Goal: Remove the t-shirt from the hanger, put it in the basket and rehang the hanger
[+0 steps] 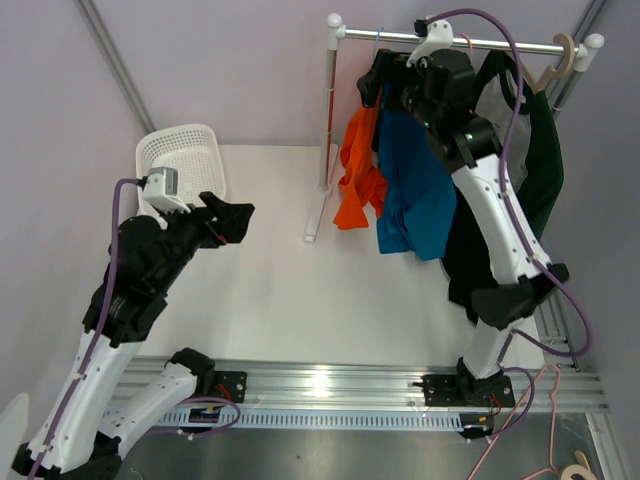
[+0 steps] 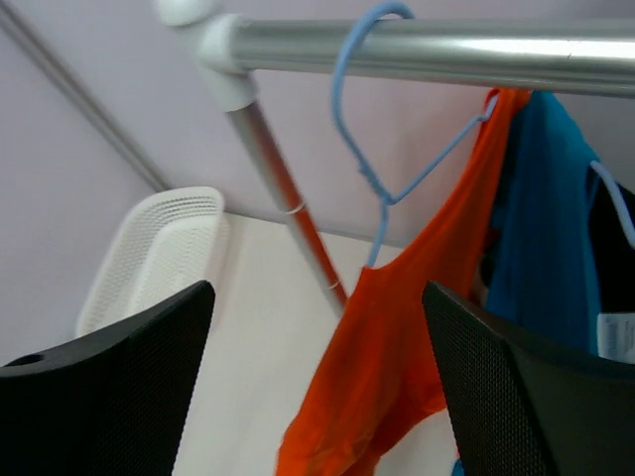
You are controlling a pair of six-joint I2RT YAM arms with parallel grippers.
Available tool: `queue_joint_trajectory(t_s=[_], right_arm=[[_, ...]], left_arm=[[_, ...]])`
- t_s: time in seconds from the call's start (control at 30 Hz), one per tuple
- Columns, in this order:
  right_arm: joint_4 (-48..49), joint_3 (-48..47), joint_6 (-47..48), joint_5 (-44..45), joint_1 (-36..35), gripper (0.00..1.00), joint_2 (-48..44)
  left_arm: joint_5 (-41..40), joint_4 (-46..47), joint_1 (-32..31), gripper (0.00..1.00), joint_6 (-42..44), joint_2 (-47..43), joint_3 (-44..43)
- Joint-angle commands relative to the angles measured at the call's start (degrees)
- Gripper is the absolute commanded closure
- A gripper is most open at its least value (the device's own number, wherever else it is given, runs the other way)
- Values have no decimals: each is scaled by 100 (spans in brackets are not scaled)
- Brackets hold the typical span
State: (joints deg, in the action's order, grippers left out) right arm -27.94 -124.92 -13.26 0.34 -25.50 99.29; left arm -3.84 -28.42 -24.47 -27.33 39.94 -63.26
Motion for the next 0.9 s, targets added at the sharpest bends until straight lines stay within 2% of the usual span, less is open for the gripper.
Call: queue_joint_trajectory(t_s=[0.0,0.1,0.27,0.33,0.37,0.53,0.63,0.73,0.8,0.83,0.87], right_arm=[[-544,-1067,402,931,-8,11,643],[-844,-1857,499,1354,-26,13,1294],[-572,-1957,570,1407,-34,15,1707],[-432,-1974,587,1504,-34,23,1769],[-396,-1983,622,1530,-43,33,1796],[7,-2000,868,1750,-113,33,1954],[148,-2141,991,1864,-166,48,2130],[481,-2168,1245,1995,-245,47,2270],[623,-2255,1299,2075,-298,59,2367],[658,-2343,1334,2102,-307,78,2507],[641,-2500,1448,2128,-324,89,2560]], left_arm=[[58,-40,144,0,88,110,-151],[129,-32,188,0,88,268,-204],[251,30,477,1,79,391,-221],[479,39,705,1,26,470,-221],[541,39,759,1,9,497,-230],[595,153,917,0,0,523,-178],[586,153,935,1,-27,550,-195],[533,127,944,1,8,541,-195],[481,100,944,0,52,550,-204],[454,92,944,0,70,550,-230],[428,65,944,0,105,550,-230]])
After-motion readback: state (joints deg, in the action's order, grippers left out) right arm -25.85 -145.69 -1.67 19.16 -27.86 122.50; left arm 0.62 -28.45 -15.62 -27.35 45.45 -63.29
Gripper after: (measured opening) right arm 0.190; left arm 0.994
